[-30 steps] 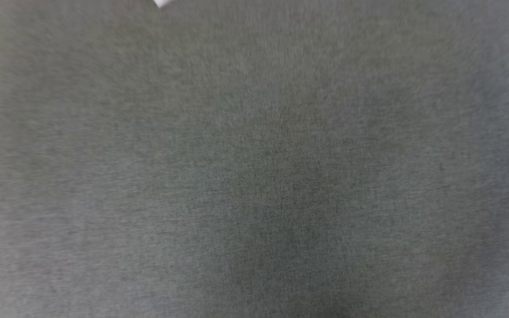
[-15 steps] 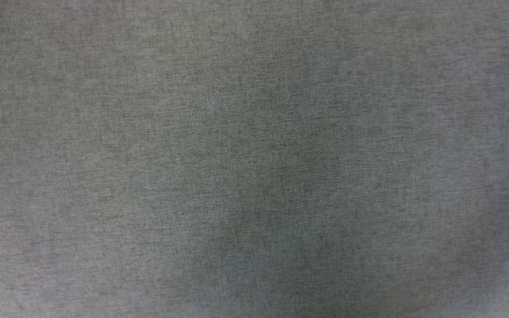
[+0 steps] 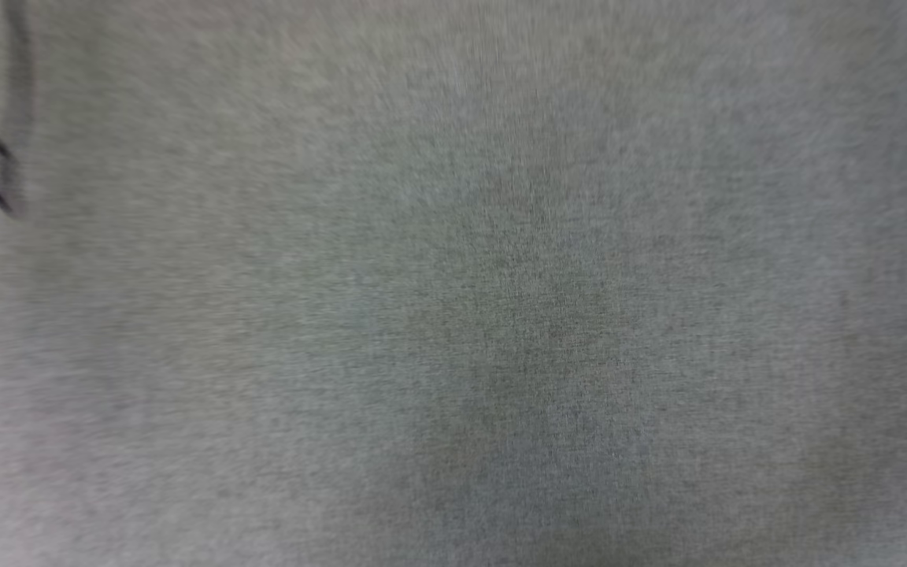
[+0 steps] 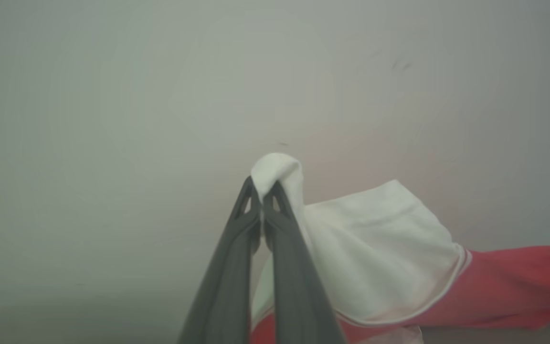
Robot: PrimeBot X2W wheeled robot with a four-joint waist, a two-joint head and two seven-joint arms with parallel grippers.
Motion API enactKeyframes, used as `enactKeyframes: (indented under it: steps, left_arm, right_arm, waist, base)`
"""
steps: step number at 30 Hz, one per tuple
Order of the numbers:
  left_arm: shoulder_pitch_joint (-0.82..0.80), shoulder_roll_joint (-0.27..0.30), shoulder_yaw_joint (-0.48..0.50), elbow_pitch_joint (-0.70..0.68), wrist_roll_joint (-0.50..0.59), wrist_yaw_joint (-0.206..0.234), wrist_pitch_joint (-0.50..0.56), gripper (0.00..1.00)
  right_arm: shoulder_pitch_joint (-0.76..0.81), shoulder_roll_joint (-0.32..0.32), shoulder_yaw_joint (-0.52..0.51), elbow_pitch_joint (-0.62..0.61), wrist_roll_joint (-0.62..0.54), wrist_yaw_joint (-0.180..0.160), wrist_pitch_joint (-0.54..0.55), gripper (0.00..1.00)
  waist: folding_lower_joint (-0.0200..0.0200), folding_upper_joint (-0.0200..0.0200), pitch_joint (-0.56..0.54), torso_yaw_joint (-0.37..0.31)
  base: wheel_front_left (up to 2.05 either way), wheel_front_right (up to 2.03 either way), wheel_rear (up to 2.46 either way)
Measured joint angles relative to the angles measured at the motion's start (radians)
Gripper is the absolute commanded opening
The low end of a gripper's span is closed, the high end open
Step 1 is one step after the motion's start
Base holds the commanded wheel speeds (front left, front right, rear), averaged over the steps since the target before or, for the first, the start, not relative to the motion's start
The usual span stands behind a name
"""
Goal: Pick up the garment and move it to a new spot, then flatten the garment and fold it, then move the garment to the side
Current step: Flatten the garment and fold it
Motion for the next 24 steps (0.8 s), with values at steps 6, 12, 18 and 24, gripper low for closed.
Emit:
enactKeyframes:
  steps: [6,12,18,24]
  left_arm:
    - [0.358,-0.019,0.023,-0.024,-0.095,-0.033,-0.042,0.00]
    - [0.717,-0.015,0.004,-0.097,-0.131,-0.017,-0.037,0.00]
    - [1.032,0.016,-0.004,-0.234,-0.160,0.054,-0.002,0.00]
    - [1.322,0.029,0.021,-0.411,-0.219,0.152,0.027,0.00]
  right_arm:
    - [0.310,-0.070,0.067,-0.073,0.079,0.000,-0.035,0.00]
    - [0.614,-0.123,0.070,-0.156,0.140,0.000,-0.043,0.00]
    - [0.890,-0.140,0.030,-0.247,0.165,0.001,-0.018,0.00]
    - [1.151,-0.143,-0.047,-0.336,0.165,0.001,0.041,0.00]
  waist:
    - [-0.0001,0.0000,-0.130,0.020]
    - [-0.0002,0.0000,-0.289,0.036]
    - [-0.0003,0.0000,-0.434,0.044]
    - [-0.0005,0.0000,-0.549,0.039]
  base:
    - [0.00,0.00,0.00]
    - [0.00,0.00,0.00]
    - [0.00,0.00,0.00]
    - [0.00,0.00,0.00]
